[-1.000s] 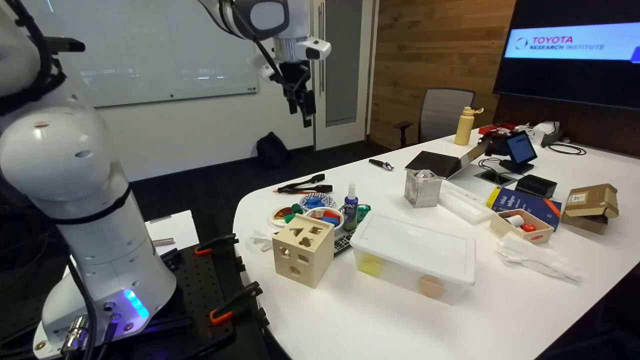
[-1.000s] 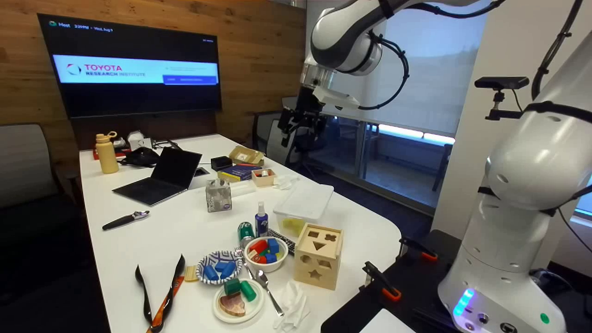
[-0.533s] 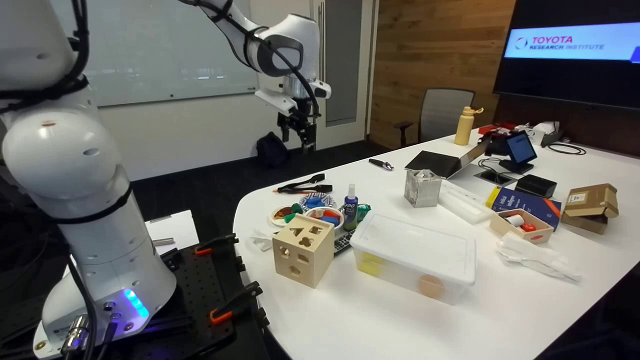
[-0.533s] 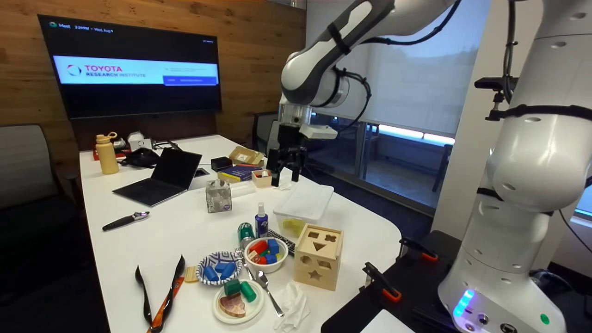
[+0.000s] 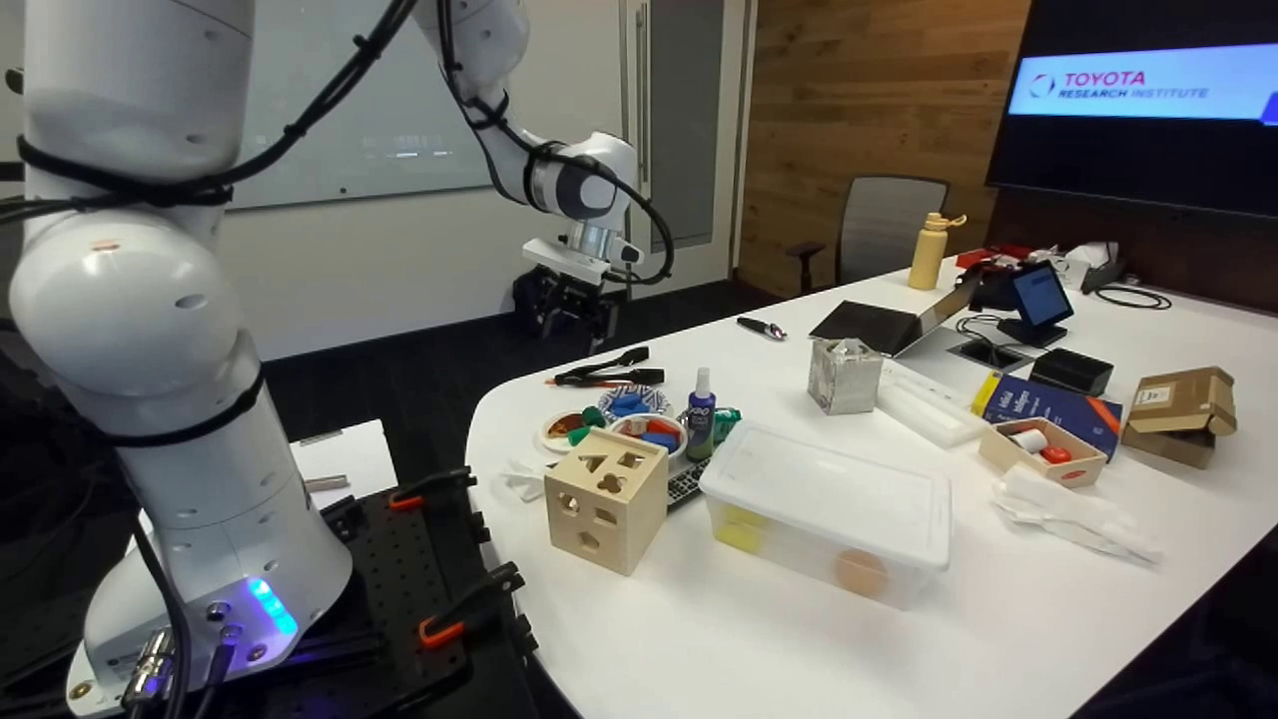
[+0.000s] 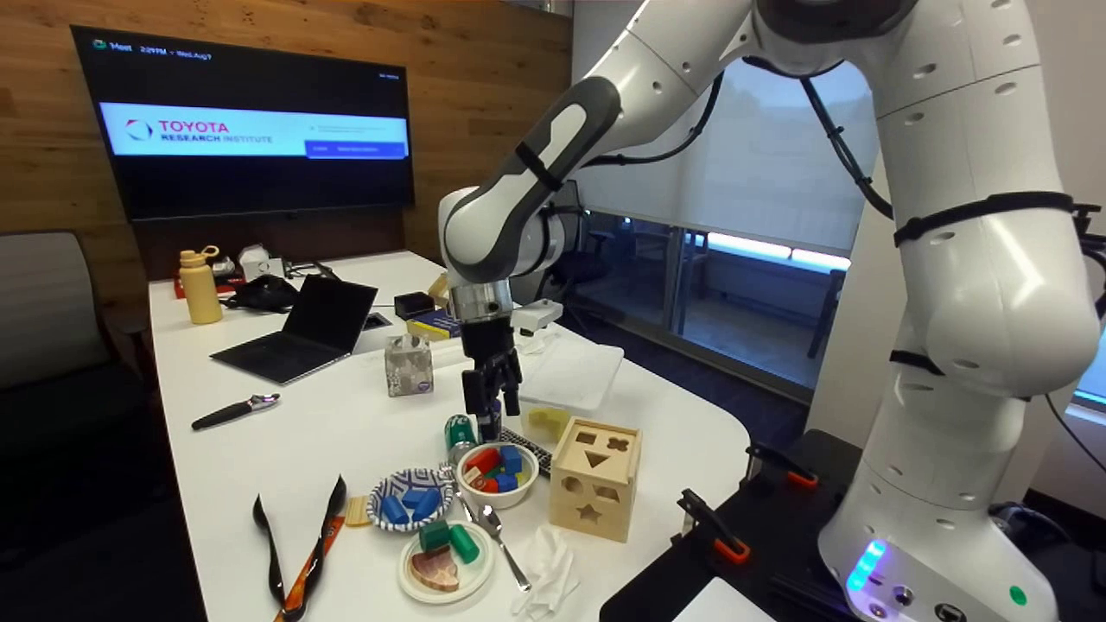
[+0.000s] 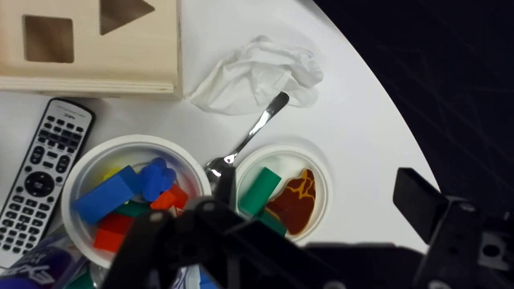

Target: Put one wooden block in the wooden toy box.

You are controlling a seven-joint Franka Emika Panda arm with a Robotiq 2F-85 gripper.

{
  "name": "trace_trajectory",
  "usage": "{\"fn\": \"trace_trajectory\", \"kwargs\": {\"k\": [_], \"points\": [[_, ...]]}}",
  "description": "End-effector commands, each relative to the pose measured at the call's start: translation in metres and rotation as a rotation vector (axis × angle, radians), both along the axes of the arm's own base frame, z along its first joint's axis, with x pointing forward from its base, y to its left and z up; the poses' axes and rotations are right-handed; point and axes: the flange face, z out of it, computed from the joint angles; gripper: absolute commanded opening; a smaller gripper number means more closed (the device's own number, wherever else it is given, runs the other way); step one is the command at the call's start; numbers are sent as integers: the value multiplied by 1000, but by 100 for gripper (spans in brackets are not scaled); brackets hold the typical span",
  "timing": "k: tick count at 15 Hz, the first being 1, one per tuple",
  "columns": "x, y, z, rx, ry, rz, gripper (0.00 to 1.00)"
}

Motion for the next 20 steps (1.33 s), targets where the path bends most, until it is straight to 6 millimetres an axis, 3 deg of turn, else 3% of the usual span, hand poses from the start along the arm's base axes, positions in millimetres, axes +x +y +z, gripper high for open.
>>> {"fn": "trace_trajectory", "kwargs": {"k": [1, 9, 20], "points": [[24, 0, -16, -36, 64, 186, 100], [63, 1, -67, 45, 45, 512, 100], [90, -1, -133, 163, 78, 653, 100]]}}
